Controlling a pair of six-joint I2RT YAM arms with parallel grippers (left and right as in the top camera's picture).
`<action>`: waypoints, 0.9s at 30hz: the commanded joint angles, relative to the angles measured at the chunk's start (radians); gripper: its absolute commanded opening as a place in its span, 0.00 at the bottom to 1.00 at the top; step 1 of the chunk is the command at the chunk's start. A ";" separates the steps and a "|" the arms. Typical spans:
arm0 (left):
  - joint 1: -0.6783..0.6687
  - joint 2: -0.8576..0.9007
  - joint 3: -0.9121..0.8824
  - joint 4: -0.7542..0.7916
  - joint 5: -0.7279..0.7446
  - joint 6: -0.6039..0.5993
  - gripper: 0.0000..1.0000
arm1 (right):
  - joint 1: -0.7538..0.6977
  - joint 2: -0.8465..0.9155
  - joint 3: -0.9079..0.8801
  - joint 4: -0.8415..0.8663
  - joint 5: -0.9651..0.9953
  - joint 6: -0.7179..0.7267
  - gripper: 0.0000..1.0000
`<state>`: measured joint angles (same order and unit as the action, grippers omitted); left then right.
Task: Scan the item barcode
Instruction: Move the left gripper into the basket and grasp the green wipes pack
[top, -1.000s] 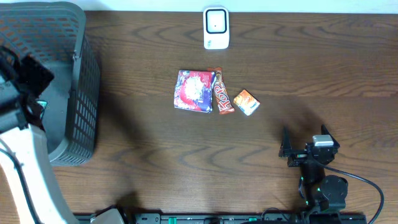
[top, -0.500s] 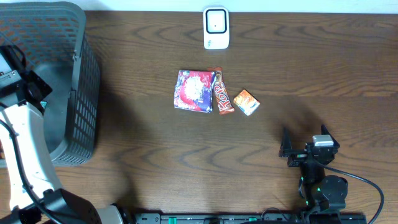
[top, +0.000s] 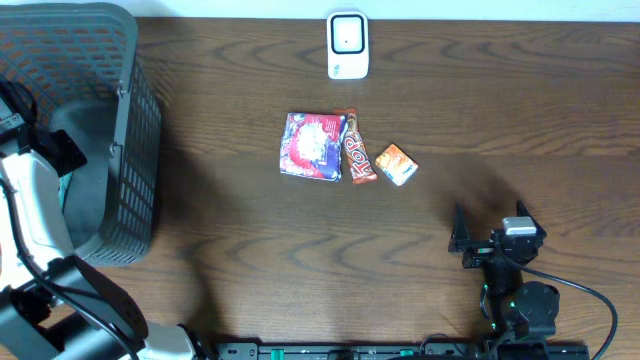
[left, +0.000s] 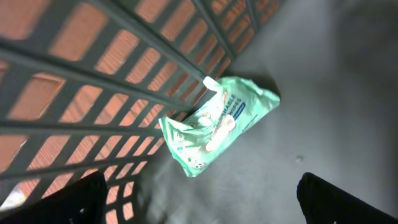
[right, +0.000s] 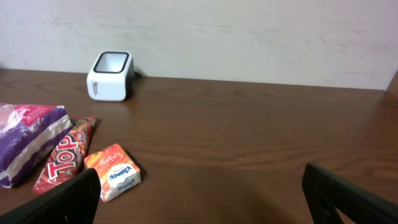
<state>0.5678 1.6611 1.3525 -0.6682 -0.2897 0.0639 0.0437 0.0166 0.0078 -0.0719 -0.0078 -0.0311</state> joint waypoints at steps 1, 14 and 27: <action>0.029 0.055 -0.008 0.002 0.009 0.109 0.97 | 0.005 -0.005 -0.002 -0.003 0.002 -0.004 0.99; 0.054 0.237 -0.008 0.003 0.017 0.165 0.91 | 0.005 -0.005 -0.002 -0.003 0.002 -0.004 0.99; 0.060 0.357 -0.009 0.056 0.126 0.190 0.41 | 0.005 -0.005 -0.002 -0.003 0.002 -0.004 0.99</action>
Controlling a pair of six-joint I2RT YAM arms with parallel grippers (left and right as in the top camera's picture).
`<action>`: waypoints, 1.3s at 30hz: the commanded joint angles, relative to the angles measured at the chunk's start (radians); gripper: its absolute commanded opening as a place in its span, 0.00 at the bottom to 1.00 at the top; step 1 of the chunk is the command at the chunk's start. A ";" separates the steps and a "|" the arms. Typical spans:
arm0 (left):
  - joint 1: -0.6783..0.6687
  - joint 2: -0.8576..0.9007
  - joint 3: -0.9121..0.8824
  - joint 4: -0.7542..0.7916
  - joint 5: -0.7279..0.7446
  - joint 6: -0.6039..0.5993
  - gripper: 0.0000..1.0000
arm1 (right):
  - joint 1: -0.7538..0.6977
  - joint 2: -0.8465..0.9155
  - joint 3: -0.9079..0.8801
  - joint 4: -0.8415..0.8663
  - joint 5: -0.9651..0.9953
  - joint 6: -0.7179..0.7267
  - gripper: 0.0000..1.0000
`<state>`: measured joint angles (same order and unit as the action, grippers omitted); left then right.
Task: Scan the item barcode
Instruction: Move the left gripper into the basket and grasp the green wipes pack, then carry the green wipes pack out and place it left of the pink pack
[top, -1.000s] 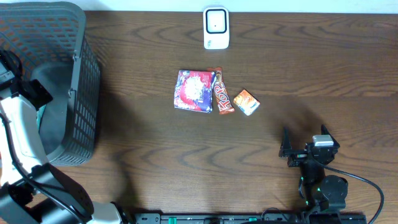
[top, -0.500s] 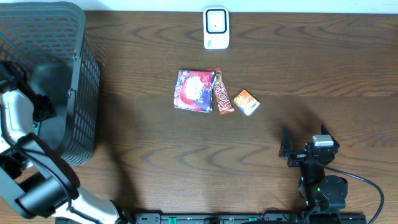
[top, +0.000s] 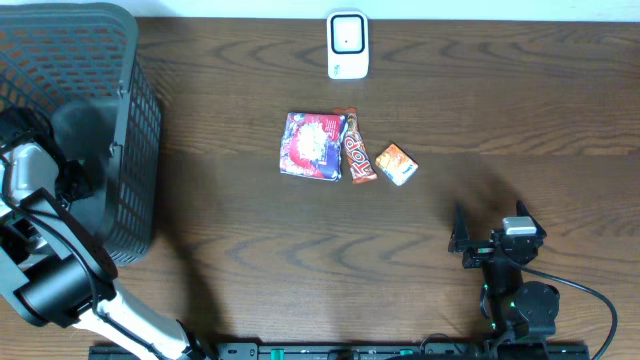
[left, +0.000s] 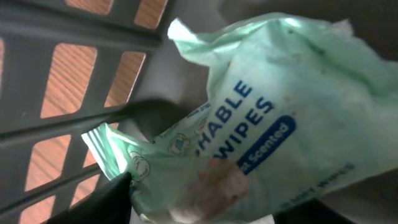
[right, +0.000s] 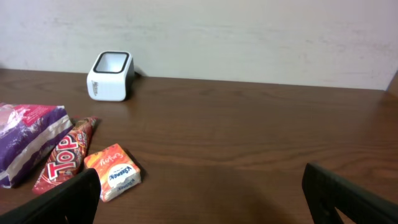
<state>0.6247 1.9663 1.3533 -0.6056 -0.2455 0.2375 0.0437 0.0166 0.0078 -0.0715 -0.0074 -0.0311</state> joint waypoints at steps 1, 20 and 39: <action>0.003 0.052 -0.010 -0.007 0.085 0.016 0.26 | 0.005 -0.005 -0.002 -0.004 0.001 -0.004 0.99; -0.093 -0.362 0.010 -0.065 0.397 -0.235 0.07 | 0.005 -0.005 -0.002 -0.003 0.001 -0.004 0.99; -0.614 -0.876 0.009 0.241 0.687 -0.553 0.07 | 0.005 -0.005 -0.002 -0.004 0.001 -0.004 0.99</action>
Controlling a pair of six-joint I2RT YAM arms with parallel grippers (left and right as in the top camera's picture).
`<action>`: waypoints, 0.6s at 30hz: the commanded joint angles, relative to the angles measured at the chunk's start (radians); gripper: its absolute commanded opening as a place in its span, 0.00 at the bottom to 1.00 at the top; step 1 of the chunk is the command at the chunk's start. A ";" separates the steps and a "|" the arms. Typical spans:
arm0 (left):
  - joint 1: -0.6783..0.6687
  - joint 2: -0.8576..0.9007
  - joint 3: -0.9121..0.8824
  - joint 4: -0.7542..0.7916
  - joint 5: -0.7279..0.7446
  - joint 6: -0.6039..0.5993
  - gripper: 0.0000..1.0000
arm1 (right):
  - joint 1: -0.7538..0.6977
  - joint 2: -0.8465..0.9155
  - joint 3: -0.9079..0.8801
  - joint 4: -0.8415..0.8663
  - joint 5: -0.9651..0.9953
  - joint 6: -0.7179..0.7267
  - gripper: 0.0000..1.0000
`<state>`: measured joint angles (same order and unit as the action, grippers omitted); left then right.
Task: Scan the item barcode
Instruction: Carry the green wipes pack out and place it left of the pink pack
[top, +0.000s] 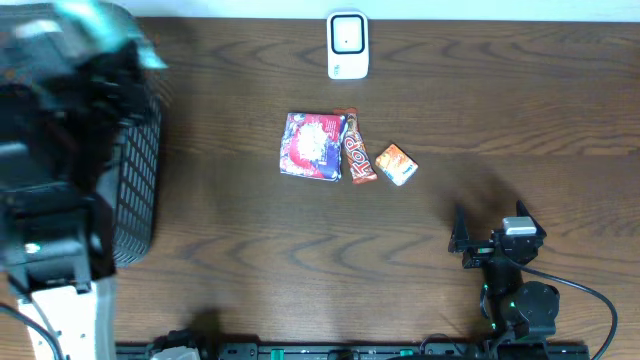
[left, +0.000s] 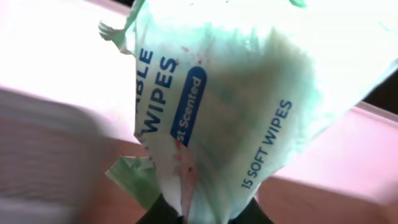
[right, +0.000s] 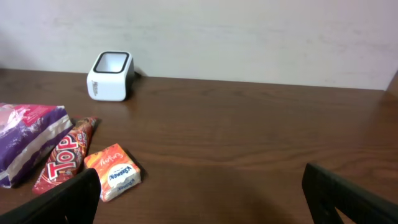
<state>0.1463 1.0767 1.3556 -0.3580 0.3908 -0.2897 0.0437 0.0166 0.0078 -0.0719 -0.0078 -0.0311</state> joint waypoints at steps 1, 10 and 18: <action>-0.193 0.022 0.007 -0.012 0.050 -0.026 0.07 | 0.005 -0.005 -0.002 -0.003 0.002 -0.004 0.99; -0.425 0.187 0.006 -0.066 -0.053 0.005 0.07 | 0.005 -0.005 -0.002 -0.003 0.002 -0.004 0.99; -0.454 0.442 0.006 -0.138 -0.052 0.004 0.08 | 0.005 -0.005 -0.002 -0.003 0.002 -0.004 0.99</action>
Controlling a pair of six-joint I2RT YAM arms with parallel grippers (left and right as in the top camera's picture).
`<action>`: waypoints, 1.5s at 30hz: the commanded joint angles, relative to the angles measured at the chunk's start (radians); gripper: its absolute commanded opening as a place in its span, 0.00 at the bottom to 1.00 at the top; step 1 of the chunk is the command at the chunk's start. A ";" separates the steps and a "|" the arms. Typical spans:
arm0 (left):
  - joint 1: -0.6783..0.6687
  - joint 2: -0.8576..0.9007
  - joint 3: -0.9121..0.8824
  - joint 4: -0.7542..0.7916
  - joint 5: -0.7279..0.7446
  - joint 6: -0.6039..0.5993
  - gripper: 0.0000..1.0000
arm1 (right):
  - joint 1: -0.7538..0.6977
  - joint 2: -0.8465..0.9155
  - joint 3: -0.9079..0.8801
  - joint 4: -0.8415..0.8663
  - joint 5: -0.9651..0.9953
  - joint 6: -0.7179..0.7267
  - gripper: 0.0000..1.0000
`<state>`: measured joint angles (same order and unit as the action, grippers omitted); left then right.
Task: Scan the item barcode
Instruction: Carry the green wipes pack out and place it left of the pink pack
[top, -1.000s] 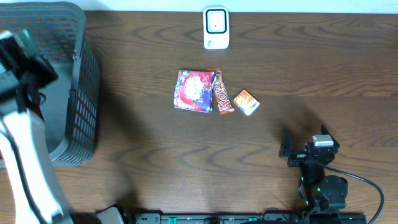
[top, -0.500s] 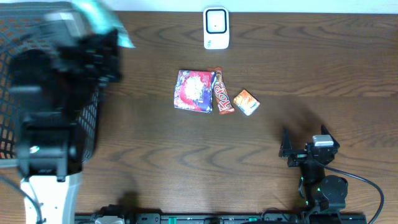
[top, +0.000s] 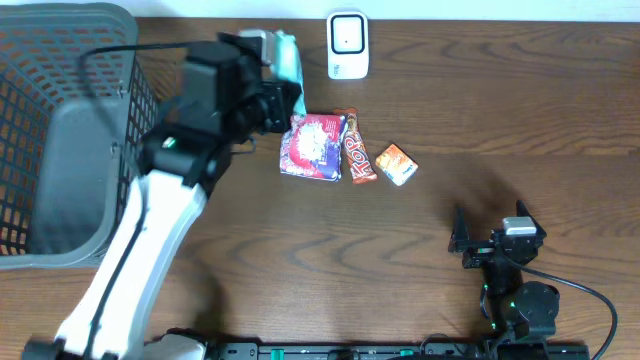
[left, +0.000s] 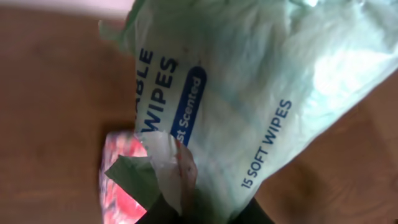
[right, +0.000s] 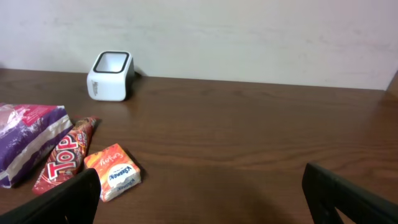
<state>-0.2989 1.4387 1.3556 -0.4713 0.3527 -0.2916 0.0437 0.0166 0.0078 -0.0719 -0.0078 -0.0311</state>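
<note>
A mint-green pack of wipes (left: 249, 93) fills the left wrist view, and my left gripper (left: 199, 214) is shut on its lower end. In the overhead view the pack (top: 286, 52) hangs over the table's far side with the left gripper (top: 278, 72) holding it. It is just left of the white barcode scanner (top: 347, 45), which also shows in the right wrist view as the scanner (right: 111, 76). My right gripper (right: 202, 199) rests open near the front right of the table (top: 470, 240), with nothing between its fingers.
A large grey mesh basket (top: 60, 40) stands at the left. A purple snack pack (top: 313, 146), a red Top bar (top: 358, 148) and a small orange pack (top: 397, 164) lie mid-table below the scanner. The purple pack is under the held wipes.
My left arm has moved from above the basket to over the table beside the scanner, still holding the wipes. The right arm has not moved.
My left gripper was open above the wipes pack lying on the basket floor. It then stood close down on the pack, and later held it raised over the basket. Now the pack hangs left of the scanner. The right arm stayed still throughout.
</note>
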 joint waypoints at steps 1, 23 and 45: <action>-0.008 0.113 0.006 -0.036 -0.014 0.006 0.08 | 0.005 -0.005 -0.002 -0.003 0.002 -0.004 0.99; -0.008 0.299 0.003 -0.247 -0.346 0.010 0.74 | 0.005 -0.005 -0.002 -0.003 0.002 -0.004 0.99; 0.012 -0.235 0.032 -0.513 -0.346 0.009 0.98 | 0.005 -0.005 -0.002 -0.003 0.002 -0.004 0.99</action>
<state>-0.2897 1.2415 1.3769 -0.9390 0.0193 -0.2878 0.0437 0.0170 0.0078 -0.0715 -0.0078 -0.0311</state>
